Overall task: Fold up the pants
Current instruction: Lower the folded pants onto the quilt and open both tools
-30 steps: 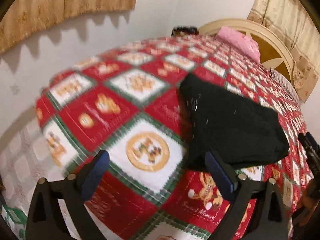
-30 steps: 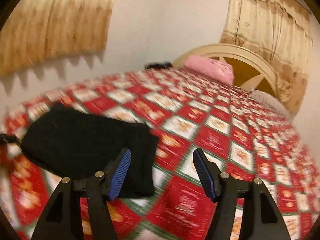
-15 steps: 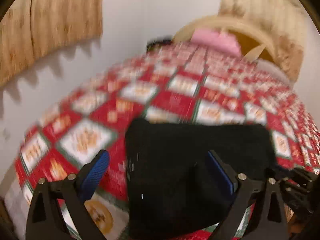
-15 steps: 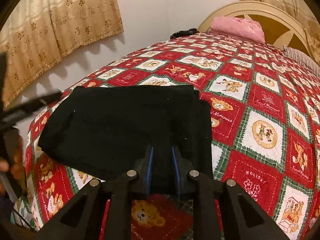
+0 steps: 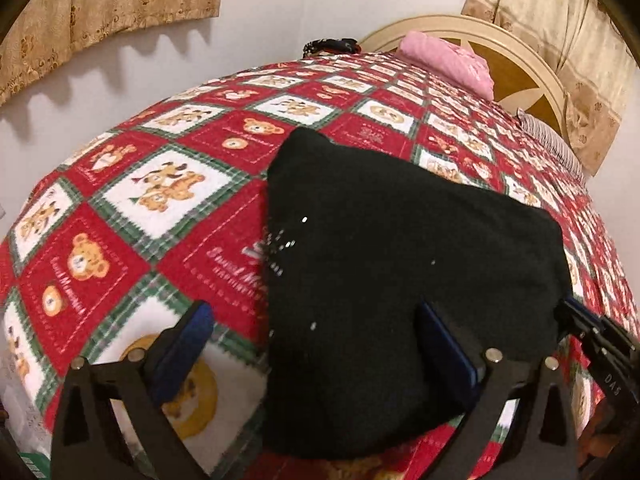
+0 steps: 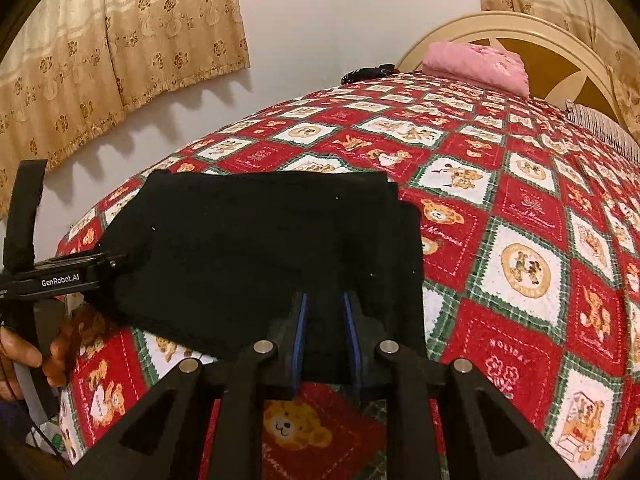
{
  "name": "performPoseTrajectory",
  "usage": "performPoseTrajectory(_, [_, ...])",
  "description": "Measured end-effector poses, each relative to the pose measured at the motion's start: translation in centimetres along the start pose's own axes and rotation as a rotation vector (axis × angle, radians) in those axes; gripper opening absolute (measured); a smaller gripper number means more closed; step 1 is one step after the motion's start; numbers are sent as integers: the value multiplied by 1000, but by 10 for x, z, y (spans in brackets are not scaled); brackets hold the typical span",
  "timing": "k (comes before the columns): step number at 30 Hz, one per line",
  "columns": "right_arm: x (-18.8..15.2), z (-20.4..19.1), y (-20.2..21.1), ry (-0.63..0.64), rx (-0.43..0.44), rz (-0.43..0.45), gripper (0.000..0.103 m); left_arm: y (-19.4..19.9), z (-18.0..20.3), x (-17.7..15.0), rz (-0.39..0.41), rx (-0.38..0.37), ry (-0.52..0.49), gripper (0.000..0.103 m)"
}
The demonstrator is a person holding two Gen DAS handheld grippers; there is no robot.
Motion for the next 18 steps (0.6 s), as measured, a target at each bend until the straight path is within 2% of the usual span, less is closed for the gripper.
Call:
performPoseTrajectory(4, [-6, 0, 7, 14, -11, -1, 19, 10, -14, -9, -10, 1, 42, 103])
performPoseTrajectory(8, [-11, -1, 11, 11, -26, 2, 20, 15, -27, -16, -6, 37, 85, 103])
performPoseTrajectory(12, [-14, -6, 11, 49, -86, -6, 21, 13, -27, -18, -5, 77, 72, 103])
performPoseTrajectory(15, [-22, -7, 16, 44, -120, -44, 22, 17, -33, -24, -34, 93, 107, 103])
performPoseTrajectory(18, [-33, -14, 27, 0, -86, -46, 22, 28, -43, -34, -46, 139, 132, 103])
Point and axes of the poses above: each gripper's, at about its wrist camera, not at the fingertips, and y roughly against the way its jaws point, z to its right, x to its top, the point moved 10 cm from there along -y, roughly the way its jaws point, and after that the axes turned 11 degrees about -z, right-handed, at the moved point
